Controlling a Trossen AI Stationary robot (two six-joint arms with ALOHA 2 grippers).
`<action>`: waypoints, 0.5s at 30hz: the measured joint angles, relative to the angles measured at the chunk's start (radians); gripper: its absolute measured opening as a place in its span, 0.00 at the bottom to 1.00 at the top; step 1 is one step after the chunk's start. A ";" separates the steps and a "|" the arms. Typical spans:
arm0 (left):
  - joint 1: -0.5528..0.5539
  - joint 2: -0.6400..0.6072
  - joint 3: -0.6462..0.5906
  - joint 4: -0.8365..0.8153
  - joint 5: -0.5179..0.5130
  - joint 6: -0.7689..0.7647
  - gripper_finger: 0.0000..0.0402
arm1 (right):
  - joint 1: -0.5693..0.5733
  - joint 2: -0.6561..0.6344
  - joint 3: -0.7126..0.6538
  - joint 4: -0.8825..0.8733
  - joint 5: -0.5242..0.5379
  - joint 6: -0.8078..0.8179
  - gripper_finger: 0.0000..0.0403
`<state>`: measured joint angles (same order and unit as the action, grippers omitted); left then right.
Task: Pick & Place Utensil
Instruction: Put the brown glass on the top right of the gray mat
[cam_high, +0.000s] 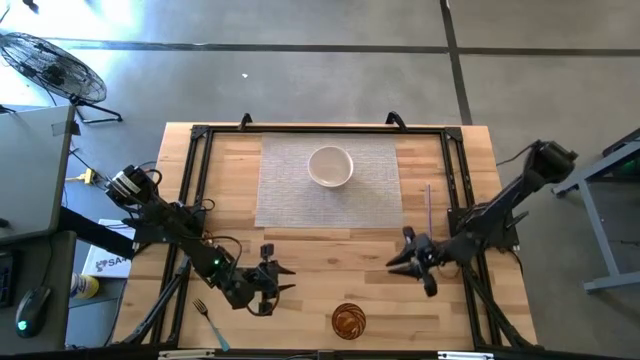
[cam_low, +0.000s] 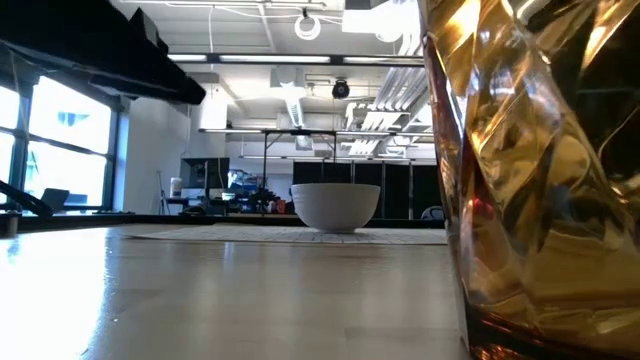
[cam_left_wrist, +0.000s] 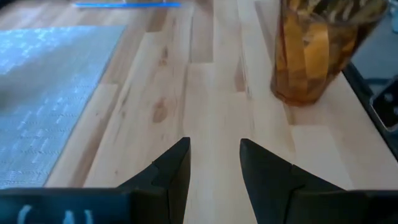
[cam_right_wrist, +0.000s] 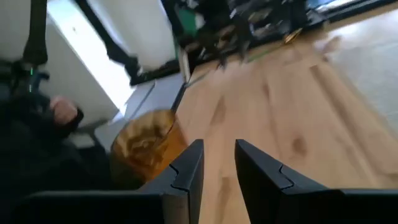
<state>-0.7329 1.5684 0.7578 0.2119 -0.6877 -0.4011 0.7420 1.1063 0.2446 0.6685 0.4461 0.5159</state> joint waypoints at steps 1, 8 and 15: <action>0.000 0.000 0.000 0.009 -0.006 0.001 0.34 | 0.012 0.033 0.017 -0.001 0.001 0.000 0.21; 0.000 0.000 0.000 0.019 -0.071 0.003 0.34 | 0.069 0.292 0.157 -0.008 0.024 -0.022 0.21; 0.019 0.000 0.000 0.030 -0.083 -0.006 0.34 | 0.070 0.490 0.304 -0.010 -0.061 -0.001 0.21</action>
<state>-0.7142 1.5688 0.7578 0.2416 -0.7710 -0.4072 0.8120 1.5966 0.5490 0.6589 0.3854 0.5149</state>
